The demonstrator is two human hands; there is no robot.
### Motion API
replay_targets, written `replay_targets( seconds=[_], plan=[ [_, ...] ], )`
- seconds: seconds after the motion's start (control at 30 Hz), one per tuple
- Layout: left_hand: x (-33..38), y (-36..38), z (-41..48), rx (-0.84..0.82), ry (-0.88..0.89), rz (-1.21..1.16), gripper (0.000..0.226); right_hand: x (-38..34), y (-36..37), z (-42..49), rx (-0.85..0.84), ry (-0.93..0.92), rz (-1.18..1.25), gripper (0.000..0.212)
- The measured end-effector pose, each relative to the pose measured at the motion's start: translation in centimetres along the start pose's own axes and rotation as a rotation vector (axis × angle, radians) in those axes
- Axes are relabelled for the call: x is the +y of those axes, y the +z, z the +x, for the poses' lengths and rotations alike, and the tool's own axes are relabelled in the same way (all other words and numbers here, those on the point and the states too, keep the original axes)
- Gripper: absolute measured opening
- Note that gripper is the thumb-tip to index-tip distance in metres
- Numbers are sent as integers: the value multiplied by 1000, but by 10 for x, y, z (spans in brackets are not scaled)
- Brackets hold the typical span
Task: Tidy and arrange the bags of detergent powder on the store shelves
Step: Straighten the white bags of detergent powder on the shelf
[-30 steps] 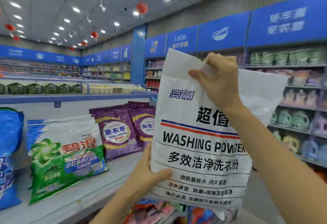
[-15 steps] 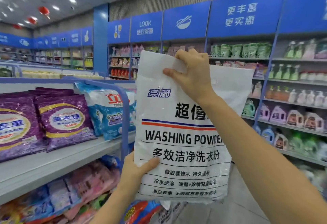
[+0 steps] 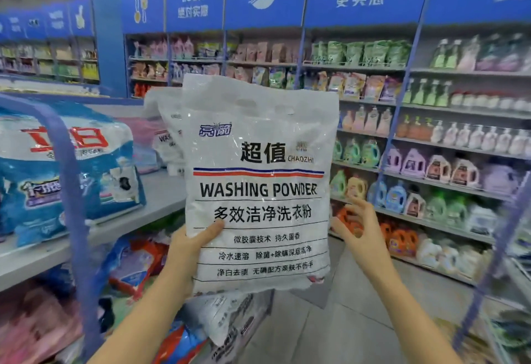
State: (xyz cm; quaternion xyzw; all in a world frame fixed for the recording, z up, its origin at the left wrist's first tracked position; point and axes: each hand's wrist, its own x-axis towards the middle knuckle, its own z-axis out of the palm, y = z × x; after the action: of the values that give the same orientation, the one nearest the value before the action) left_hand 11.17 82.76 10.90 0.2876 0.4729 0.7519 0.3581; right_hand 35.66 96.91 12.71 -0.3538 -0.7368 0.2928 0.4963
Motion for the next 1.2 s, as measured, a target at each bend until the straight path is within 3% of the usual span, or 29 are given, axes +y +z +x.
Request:
replay_targets(
  seconds=[0.1,0.2,0.4,0.5,0.57,0.67,0.8,0.9,1.0,1.07,1.13,1.2],
  plan=[
    [-10,21,43,-28,-26,-18,50,50,18,31,-209,273,194,66],
    [-19,44,92,-53,-68,-22,48,74,37,74,-270,384,417,43],
    [-22,73,189,-42,-111,-12,54,99,73,168,-212,300,431,42],
    [-23,70,232,-2,-106,-8,50,111,102,213,-179,279,435,23],
    [-21,66,256,34,-66,1,44,118,124,241,-199,258,444,22],
    [-22,56,289,126,0,0,38,130,162,284,-262,261,467,30],
    [-25,42,331,247,93,2,60,151,215,341,-372,220,480,23],
    [-31,49,366,351,168,8,45,167,241,386,-475,169,527,25],
    [-43,70,399,425,219,68,64,191,255,436,-566,158,550,31],
    [-51,90,423,480,248,128,88,207,263,472,-615,156,572,37],
    [-58,109,449,551,266,174,99,222,269,507,-674,165,593,27],
    [-64,126,473,594,259,174,87,236,271,536,-704,167,595,10]
  ],
)
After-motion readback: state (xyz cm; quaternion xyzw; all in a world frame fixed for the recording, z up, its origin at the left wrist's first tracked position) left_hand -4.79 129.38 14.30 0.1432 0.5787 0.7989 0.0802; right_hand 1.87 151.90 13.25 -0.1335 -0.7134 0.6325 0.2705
